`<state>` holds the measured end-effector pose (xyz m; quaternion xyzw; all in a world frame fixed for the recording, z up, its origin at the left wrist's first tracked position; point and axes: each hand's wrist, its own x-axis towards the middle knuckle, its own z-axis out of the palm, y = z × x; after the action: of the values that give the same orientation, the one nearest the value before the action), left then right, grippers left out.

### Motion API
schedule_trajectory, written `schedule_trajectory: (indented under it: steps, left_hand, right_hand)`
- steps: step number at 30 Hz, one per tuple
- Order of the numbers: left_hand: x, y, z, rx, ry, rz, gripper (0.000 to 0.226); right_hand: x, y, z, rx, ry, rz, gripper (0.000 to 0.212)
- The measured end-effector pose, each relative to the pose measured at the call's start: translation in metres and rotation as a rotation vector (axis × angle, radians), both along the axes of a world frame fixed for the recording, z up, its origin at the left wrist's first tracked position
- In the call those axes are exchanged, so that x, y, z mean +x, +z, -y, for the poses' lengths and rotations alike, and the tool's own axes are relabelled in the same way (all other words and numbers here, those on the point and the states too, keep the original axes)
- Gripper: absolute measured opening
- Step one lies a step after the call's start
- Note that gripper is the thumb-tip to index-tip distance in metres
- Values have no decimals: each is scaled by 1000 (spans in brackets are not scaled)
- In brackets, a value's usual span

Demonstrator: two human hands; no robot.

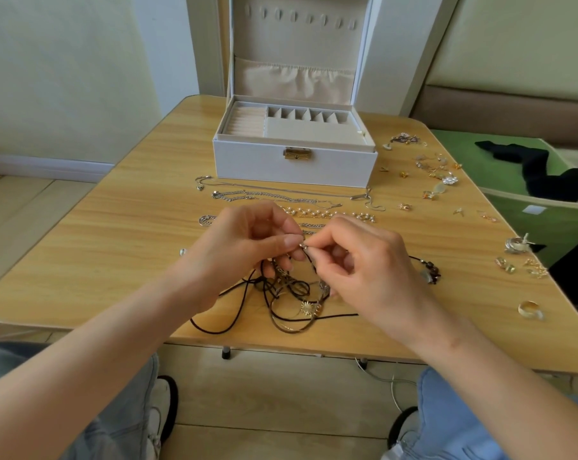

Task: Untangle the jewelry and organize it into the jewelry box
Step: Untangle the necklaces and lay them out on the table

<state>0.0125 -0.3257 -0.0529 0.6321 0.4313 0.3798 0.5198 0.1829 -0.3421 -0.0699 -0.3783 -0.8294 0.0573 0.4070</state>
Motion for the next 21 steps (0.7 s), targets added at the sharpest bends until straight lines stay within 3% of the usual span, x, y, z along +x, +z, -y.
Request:
schedule_trajectory:
  steps: [12, 18, 21]
  left_hand:
    - [-3, 2, -4, 3, -12, -29, 3]
    - [-3, 3, -4, 11, -53, -31, 15]
    - [-2, 4, -2, 59, -82, -59, 7]
  right_hand:
    - [7, 11, -1, -495, -33, -369, 6]
    - [8, 14, -3, -783, -4, -591, 5]
    - [10, 17, -4, -873, 15, -655, 4]
